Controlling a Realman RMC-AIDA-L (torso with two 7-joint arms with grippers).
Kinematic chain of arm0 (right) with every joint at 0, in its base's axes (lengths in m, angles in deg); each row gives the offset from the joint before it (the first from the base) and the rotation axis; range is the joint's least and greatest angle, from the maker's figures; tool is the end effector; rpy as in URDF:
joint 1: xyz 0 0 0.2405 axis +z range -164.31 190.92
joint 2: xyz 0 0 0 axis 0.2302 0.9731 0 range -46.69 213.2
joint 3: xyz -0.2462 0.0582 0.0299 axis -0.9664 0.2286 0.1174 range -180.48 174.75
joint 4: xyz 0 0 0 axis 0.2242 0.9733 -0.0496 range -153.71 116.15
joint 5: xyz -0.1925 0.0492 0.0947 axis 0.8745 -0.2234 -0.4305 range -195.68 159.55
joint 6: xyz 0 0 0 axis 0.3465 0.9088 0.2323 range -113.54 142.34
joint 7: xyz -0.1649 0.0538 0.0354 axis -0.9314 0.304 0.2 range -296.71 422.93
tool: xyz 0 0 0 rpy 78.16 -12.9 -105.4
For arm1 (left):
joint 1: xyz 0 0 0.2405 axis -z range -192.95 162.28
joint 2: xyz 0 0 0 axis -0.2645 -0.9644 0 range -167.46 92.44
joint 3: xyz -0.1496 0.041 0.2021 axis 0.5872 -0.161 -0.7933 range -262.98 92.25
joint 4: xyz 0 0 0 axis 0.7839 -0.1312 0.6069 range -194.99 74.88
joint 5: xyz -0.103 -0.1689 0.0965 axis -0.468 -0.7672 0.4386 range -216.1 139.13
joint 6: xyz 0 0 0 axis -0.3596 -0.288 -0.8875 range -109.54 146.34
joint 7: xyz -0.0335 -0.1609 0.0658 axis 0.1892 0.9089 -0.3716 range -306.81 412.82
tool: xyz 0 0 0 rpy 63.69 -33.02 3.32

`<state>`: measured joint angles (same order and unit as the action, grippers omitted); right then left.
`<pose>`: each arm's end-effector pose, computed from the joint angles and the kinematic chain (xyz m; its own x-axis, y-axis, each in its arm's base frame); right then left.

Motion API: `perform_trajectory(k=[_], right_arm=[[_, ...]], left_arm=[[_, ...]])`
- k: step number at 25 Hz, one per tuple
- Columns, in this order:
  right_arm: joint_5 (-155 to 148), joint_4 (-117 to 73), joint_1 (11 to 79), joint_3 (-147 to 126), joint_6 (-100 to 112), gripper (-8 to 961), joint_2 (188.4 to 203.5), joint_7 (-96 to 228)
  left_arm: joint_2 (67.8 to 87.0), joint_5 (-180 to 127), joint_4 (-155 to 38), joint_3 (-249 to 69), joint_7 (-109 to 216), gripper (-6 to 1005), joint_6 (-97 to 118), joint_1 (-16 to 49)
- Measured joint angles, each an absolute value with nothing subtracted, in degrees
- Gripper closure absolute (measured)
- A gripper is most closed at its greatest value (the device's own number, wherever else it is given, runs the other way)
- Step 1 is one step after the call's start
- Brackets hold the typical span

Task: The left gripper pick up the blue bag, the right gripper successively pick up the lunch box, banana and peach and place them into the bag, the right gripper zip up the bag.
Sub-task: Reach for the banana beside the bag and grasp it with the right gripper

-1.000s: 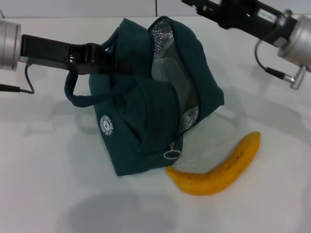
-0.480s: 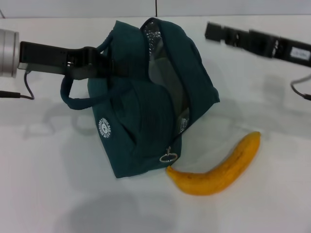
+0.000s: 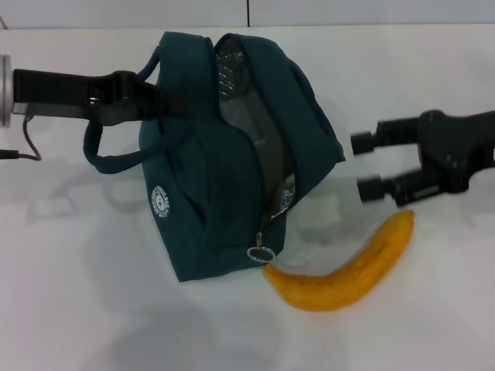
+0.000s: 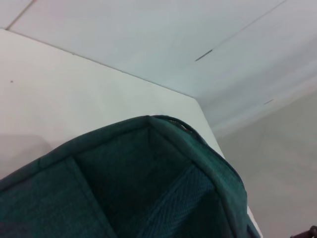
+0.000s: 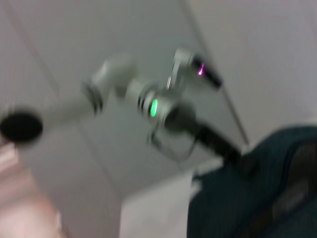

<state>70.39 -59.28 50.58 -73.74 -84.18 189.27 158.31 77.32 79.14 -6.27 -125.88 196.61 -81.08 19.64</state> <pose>0.1694 0.3546 0.0123 0.8451 -0.3195 -0.4286 -0.2675 -0.9469 0.1786 -0.2082 0.3733 0.0408 0.2898 0.8868 0.3599 0.8986 -0.3816 0.2166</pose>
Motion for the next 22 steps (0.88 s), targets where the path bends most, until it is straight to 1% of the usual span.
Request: perform_trajectory(k=[5, 6, 9, 12, 14, 16, 17, 18, 19, 22], right_arm=[[79.5, -67.2, 51.7, -73.7, -84.8, 96, 189.39, 158.1], [84.4, -71.3, 53.2, -73.7, -86.9, 96, 189.97, 158.7], [87.9, -74.1, 55.1, -73.8, -88.7, 97, 190.73, 160.6], [94.9, -78.1, 57.8, -74.1, -90.6, 98, 192.54, 164.1], [100.2, -80.8, 59.1, -74.1, -91.5, 99, 194.1, 165.7], [106.5, -83.8, 60.5, -74.1, -92.6, 100, 196.09, 166.8], [106.5, -83.8, 60.5, -74.1, -92.6, 101, 196.09, 166.8], [109.0, -84.8, 61.5, -74.2, -93.2, 102, 197.16, 167.2], [113.4, -85.9, 63.7, -75.5, -94.3, 102, 198.64, 168.0], [114.4, -86.0, 65.7, -80.0, -94.1, 105, 198.84, 169.7]], left_arm=[[77.19, 79.0, -6.3, -125.9, 196.6, 955, -81.0, 19.3], [77.19, 79.0, -6.3, -125.9, 196.6, 955, -81.0, 19.3], [77.18, 79.0, -6.3, -125.9, 196.6, 955, -80.8, 19.3], [77.18, 78.9, -6.3, -125.8, 196.6, 955, -80.7, 19.4], [77.18, 78.9, -6.3, -125.6, 196.6, 955, -80.7, 19.5], [77.18, 78.9, -6.3, -125.5, 196.4, 955, -80.7, 19.5], [77.19, 78.9, -6.3, -125.5, 196.2, 955, -80.6, 19.5], [77.19, 78.9, -6.3, -125.5, 196.2, 955, -80.5, 19.5], [77.19, 78.9, -6.3, -125.5, 196.1, 955, -80.3, 19.5], [77.19, 78.9, -6.3, -125.4, 196.1, 955, -80.2, 19.6]])
